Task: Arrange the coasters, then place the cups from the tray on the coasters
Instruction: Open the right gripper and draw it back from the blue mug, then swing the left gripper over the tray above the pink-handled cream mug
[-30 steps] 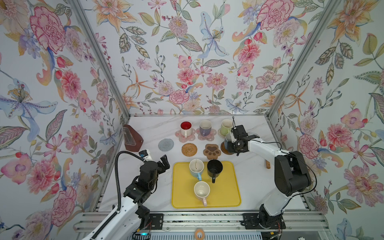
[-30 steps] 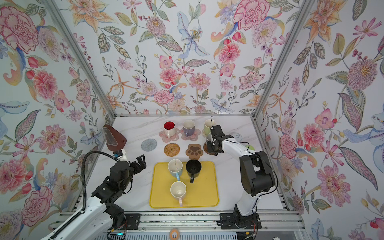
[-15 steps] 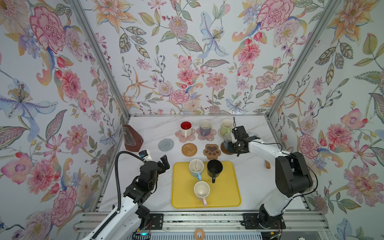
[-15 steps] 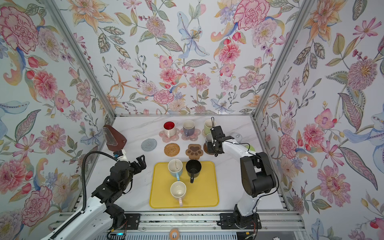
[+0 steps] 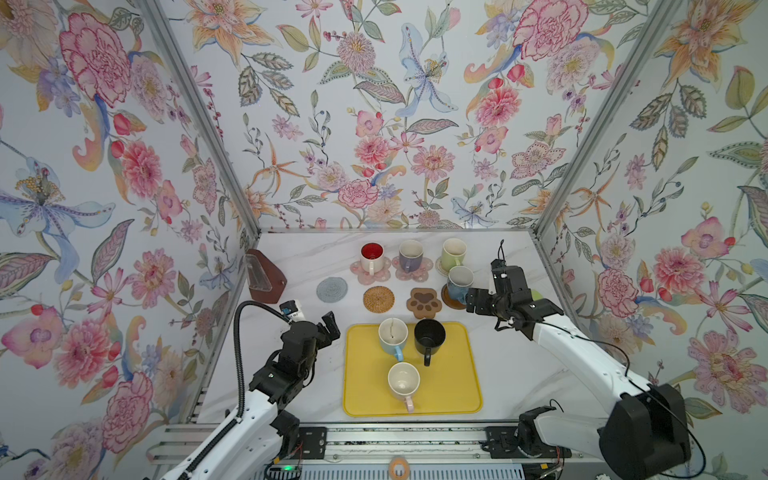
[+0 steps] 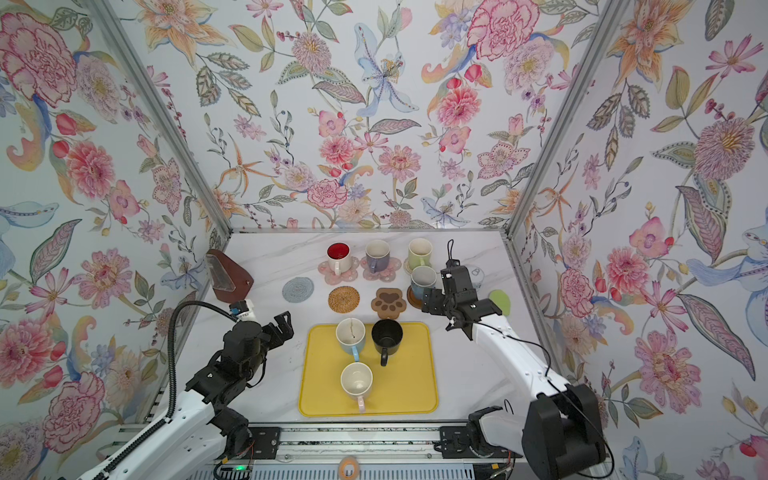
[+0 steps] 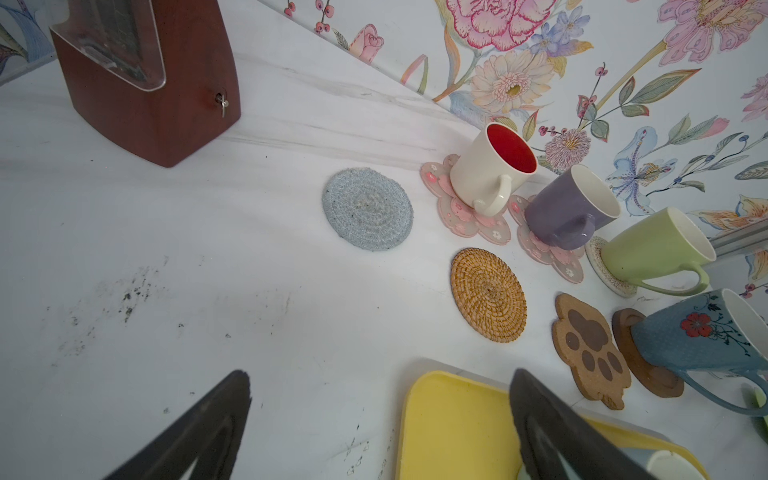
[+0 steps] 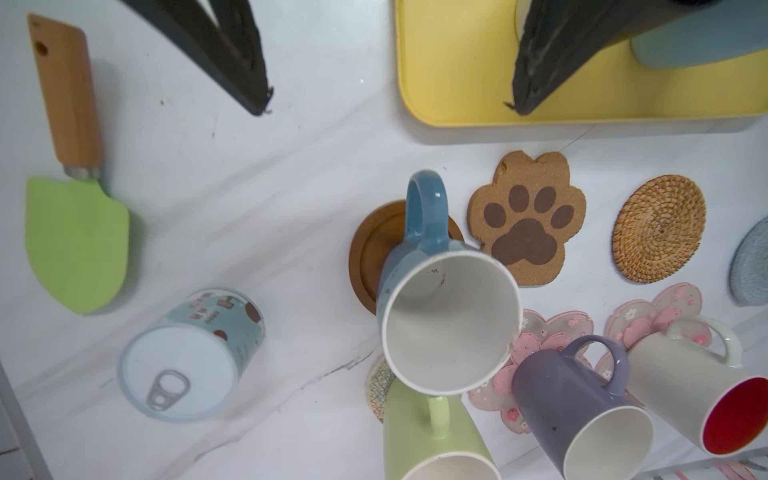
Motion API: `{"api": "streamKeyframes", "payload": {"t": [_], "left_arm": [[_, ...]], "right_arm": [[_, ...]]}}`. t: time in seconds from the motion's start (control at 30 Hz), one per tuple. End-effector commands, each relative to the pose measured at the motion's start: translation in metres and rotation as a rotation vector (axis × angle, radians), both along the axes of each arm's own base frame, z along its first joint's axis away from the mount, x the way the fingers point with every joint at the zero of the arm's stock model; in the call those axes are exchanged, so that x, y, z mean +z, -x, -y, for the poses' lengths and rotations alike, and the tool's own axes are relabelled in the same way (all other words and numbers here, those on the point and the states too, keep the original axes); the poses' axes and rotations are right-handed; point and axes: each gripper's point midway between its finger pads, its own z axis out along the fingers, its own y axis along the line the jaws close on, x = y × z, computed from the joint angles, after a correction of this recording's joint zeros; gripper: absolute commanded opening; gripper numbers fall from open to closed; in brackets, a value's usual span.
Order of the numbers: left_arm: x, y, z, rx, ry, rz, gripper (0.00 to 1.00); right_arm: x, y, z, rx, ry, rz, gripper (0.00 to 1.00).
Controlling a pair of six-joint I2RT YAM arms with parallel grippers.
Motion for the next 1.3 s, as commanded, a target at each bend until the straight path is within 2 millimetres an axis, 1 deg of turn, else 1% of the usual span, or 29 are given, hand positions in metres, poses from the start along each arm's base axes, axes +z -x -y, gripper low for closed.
{"api": "streamKeyframes", "payload": {"t": [0.0,0.07,0.13,0.27,0.37,0.47,0.6,0.7,0.73,0.8,1.0,1.1,1.27], "left_arm": [[0.006,-0.004,-0.001,0.013,0.005,0.005,0.99],[0.006,-0.005,0.001,0.006,0.009,-0.002,0.99],[0.006,-0.005,0.003,-0.005,0.016,-0.007,0.99],[0.008,-0.004,0.007,-0.026,0.021,-0.021,0.99],[0.017,-0.004,0.013,-0.054,0.033,-0.035,0.99],[0.026,-0.004,0.026,-0.108,0.068,-0.048,0.99],[0.028,0.001,0.051,-0.185,0.106,-0.093,0.97],[0.033,0.013,0.076,-0.246,0.086,-0.114,0.97],[0.035,0.02,0.085,-0.27,0.068,-0.125,0.97],[0.037,0.034,0.098,-0.308,0.041,-0.152,0.97],[0.039,0.071,0.126,-0.396,0.052,-0.228,0.95],[0.035,0.091,0.14,-0.443,0.045,-0.265,0.94],[0.029,0.124,0.158,-0.49,0.006,-0.311,0.94]], "right_arm": [[-0.001,0.014,0.012,-0.053,-0.022,0.046,0.99],[0.002,0.02,0.016,-0.074,-0.032,0.07,0.99],[0.005,0.022,0.019,-0.083,-0.036,0.085,0.99],[0.008,0.016,0.02,-0.092,-0.022,0.09,0.99],[0.008,0.011,0.018,-0.094,-0.019,0.08,0.99],[0.007,0.007,0.016,-0.091,-0.022,0.072,0.99],[0.001,0.006,0.016,-0.099,-0.015,0.059,0.99],[-0.001,0.007,0.017,-0.109,-0.031,0.06,0.99],[-0.001,0.008,0.017,-0.11,-0.032,0.059,0.99],[-0.002,0.009,0.017,-0.11,-0.031,0.056,0.99],[-0.011,0.014,0.018,-0.115,-0.032,0.037,0.99],[-0.013,0.013,0.018,-0.121,-0.036,0.035,0.99],[-0.013,0.009,0.016,-0.122,-0.035,0.027,0.99]]}}
